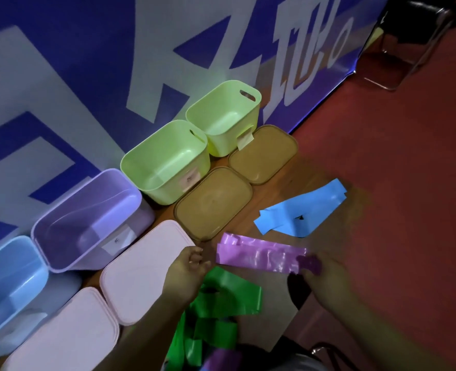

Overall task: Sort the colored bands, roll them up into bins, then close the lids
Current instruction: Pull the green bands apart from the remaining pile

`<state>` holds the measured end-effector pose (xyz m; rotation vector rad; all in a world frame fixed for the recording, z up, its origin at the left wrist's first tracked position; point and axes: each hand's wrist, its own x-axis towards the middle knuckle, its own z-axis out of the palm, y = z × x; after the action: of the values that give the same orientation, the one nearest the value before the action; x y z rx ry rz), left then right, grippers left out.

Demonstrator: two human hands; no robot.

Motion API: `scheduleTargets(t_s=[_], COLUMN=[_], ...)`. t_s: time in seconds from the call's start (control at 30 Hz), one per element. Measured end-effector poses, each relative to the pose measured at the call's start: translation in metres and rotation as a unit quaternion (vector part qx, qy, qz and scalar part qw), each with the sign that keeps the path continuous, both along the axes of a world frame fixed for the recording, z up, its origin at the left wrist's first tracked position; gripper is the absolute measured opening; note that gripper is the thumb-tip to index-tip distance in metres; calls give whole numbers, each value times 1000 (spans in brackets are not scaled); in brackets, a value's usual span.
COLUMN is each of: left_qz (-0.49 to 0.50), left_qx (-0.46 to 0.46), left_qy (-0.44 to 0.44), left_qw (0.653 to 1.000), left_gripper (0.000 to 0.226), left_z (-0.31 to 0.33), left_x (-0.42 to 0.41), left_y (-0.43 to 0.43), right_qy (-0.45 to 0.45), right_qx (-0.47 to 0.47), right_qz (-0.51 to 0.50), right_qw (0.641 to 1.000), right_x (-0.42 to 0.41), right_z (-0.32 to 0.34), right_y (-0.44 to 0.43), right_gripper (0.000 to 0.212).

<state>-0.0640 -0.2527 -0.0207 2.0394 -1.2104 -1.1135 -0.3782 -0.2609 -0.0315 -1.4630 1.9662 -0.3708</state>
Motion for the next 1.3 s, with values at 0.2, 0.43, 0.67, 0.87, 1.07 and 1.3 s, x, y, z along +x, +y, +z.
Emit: scheduleTargets(t_s=[0.2, 0.43, 0.67, 0.87, 1.07, 1.3], left_qz=[-62, -124, -240, -259, -258, -201], left_qx=[1, -38, -79, -81, -63, -81], left_qy=[-91, -133, -203, -149, -99, 40], left_qw=[994, 983, 946, 951, 959, 975], left_gripper=[27, 28, 31, 19, 45, 40], left_z=[-1, -4, -7, -13, -10, 9], left_x=[19, 22, 17, 22, 24, 29], left_y=[64, 115, 160, 183, 192, 202], right_qy=[-40, -85, -68, -161, -159, -255], right_qx=[44, 97, 153, 198, 174, 132], right_qz=[159, 242, 232, 97, 104, 103], right_qw=[986, 962, 958, 962, 966, 952], right_x=[58, 98, 114, 127, 135, 156], right_z=[4, 0, -10, -13, -4, 48], right_y=[29, 74, 115, 139, 148, 138], right_gripper=[23, 23, 24, 29, 26, 13])
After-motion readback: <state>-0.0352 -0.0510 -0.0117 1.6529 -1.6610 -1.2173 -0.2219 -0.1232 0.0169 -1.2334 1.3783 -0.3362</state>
